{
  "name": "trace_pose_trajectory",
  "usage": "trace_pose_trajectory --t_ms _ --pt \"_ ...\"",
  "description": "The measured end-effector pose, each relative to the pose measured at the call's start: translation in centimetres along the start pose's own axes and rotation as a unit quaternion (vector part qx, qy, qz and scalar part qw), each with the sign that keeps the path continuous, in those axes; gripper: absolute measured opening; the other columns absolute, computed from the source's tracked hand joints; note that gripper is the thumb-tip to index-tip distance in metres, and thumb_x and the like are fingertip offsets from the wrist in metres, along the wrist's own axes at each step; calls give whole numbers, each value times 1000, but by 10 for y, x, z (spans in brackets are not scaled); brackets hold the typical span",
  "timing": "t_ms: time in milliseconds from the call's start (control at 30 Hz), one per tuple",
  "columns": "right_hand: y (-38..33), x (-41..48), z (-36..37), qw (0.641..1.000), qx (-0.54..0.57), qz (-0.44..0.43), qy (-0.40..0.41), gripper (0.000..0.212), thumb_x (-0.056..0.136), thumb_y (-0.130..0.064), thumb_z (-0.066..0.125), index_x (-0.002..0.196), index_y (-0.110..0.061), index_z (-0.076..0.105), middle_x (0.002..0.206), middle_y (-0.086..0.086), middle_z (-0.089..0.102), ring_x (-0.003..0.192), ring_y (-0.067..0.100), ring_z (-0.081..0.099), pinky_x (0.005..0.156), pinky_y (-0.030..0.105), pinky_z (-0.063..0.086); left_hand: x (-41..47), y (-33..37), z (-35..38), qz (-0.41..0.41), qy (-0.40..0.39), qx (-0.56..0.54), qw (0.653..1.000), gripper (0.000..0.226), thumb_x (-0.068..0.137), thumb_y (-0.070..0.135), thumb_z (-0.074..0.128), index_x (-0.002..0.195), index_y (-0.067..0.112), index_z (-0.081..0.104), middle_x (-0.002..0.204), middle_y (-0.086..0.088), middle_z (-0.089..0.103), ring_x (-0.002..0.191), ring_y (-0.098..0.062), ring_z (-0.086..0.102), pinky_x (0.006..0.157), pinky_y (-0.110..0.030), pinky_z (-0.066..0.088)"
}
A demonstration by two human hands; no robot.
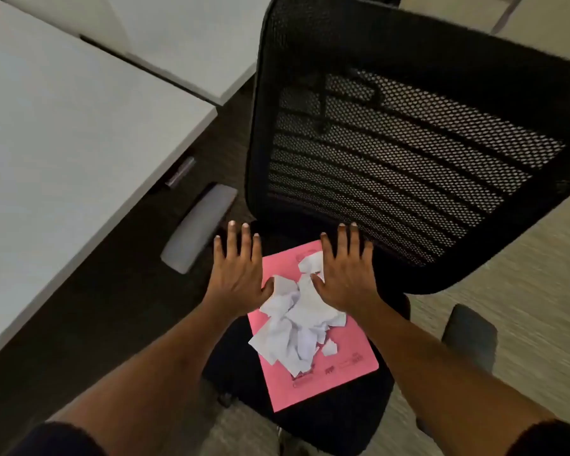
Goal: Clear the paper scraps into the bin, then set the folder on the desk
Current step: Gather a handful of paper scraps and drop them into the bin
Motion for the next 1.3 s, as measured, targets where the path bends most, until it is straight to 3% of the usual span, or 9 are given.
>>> trace_pose_trajectory --t_ms 167,267,400,600,767,900,1100,1233,1300 --pt "-13 0 57 999 2 -19 -42 83 80 -66 44 146 -19 25 152 26 26 140 47 18 102 64 30 -15 9 76 -23 -99 -48 994 95 81 75 31 150 12 11 159 -15 13 143 -38 17 101 -53 38" --pt "-18 0 93 995 22 -35 -93 84 79 -71 43 148 -29 16 155 21 18 142 44 14 99 63 36 -30 22 122 -34 -180 -110 977 97 77 80 38 149 25 3 159 -10 13 139 -37 26 96 -51 44" --pt "-20 -4 137 980 88 -28 -178 93 74 -65 61 145 -39 7 156 15 9 143 40 7 99 64 39 -59 31 160 -131 -240 -197 941 110 63 82 57 145 37 0 148 -11 27 130 -34 34 93 -53 46" --pt "-20 -11 173 959 144 -15 -243 103 68 -56 72 143 -45 4 154 11 2 141 42 6 99 65 38 -78 53 190 -260 -271 -260 889 129 45 83 69 145 34 2 137 -15 39 122 -35 42 93 -46 45" --pt "-26 -9 174 965 152 -13 -212 100 65 -50 77 143 -40 14 145 12 25 131 37 25 89 51 48 -76 52 181 -371 -191 -313 853 108 57 56 84 142 36 20 129 -17 38 117 -34 38 82 -40 50" --pt "-35 -9 173 960 197 -16 -199 90 66 -35 80 139 -31 29 132 11 41 120 33 37 83 41 51 -68 65 185 -344 -205 -340 851 102 64 48 85 143 35 23 132 -16 41 120 -34 41 85 -35 49" --pt "-29 -8 168 906 380 75 -171 68 65 4 74 125 -20 52 119 10 56 114 28 48 82 35 51 -67 67 201 -358 -191 -447 797 75 62 31 89 124 27 47 112 -10 51 97 -26 55 80 -32 54" --pt "-23 -9 161 861 462 115 -180 53 61 8 77 108 -13 63 111 5 65 101 20 56 82 25 45 -68 65 210 -378 -180 -538 732 43 66 15 87 98 22 59 104 -3 55 79 -18 58 65 -20 52" --pt "-19 -10 158 848 478 131 -187 50 60 5 80 103 -15 65 103 1 66 95 15 54 80 25 43 -67 63 208 -379 -177 -574 704 31 71 7 83 90 17 61 93 1 56 76 -16 57 63 -21 50"
Point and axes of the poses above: each hand's wrist, its own x-axis towards the middle knuckle, its own z-axis out of the palm, y = z × x, the point moved 10 cm from there along x, towards the middle knuckle
